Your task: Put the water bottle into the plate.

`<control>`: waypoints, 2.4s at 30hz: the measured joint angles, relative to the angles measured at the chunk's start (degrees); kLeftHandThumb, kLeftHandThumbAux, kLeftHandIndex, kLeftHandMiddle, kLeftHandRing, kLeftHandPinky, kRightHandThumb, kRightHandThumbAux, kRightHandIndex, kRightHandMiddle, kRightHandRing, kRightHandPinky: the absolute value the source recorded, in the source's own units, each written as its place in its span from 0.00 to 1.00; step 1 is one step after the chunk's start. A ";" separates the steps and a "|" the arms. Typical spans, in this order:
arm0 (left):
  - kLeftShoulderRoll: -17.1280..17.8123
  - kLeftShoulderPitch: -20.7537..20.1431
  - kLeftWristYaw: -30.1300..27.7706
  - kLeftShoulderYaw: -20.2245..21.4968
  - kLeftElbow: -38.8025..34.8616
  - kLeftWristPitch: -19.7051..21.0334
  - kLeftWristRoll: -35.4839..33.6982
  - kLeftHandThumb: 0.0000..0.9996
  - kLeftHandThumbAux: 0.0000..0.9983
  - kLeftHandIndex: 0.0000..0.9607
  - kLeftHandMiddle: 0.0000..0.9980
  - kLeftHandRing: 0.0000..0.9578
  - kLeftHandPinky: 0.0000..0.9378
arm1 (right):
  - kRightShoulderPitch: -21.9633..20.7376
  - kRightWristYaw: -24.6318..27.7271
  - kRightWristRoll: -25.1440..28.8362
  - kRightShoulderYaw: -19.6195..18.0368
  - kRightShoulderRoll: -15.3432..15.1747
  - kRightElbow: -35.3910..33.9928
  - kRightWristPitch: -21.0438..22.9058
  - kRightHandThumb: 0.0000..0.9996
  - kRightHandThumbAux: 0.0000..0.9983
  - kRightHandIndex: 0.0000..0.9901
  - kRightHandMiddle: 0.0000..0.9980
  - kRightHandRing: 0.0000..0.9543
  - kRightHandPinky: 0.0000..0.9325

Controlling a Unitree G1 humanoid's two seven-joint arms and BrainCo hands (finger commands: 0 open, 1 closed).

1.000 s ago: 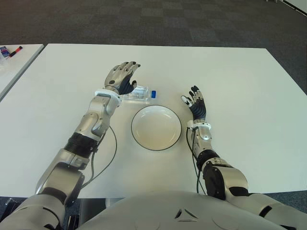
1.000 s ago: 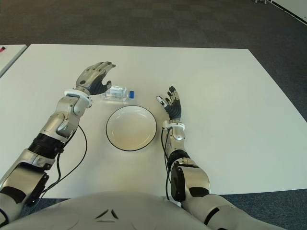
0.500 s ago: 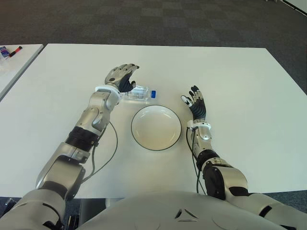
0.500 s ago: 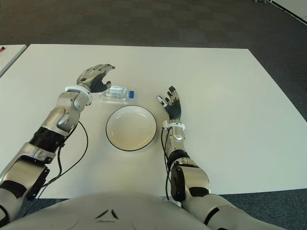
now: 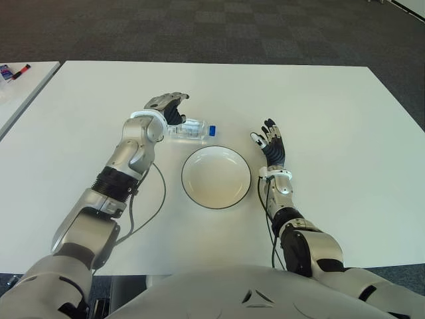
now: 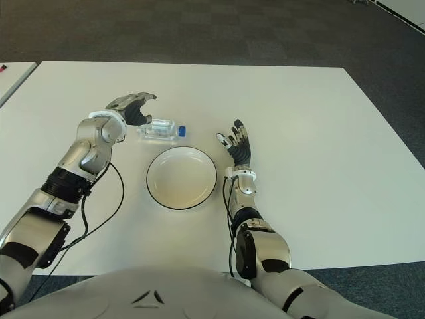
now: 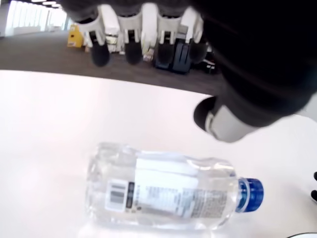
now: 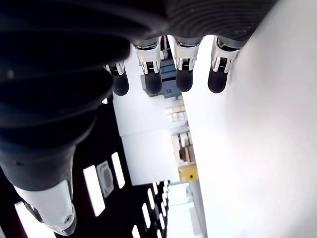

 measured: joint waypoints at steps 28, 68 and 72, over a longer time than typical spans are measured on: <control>1.52 -2.49 -9.69 -1.82 -0.87 4.52 -4.02 0.37 0.54 0.00 0.02 0.04 0.05 | -0.16 -0.47 -0.24 0.03 0.03 0.16 0.01 0.06 0.73 0.08 0.07 0.06 0.10; 1.11 -1.81 -3.82 0.90 -4.03 3.77 -10.43 0.00 0.79 0.00 0.00 0.00 0.00 | -0.27 -1.03 -0.89 -0.08 0.11 0.25 0.01 0.08 0.74 0.08 0.07 0.05 0.10; 1.13 -1.81 -3.65 0.81 -4.03 3.57 -10.41 0.00 0.80 0.00 0.00 0.00 0.00 | -0.29 -1.02 -0.88 -0.16 0.12 0.25 0.01 0.08 0.74 0.08 0.06 0.05 0.09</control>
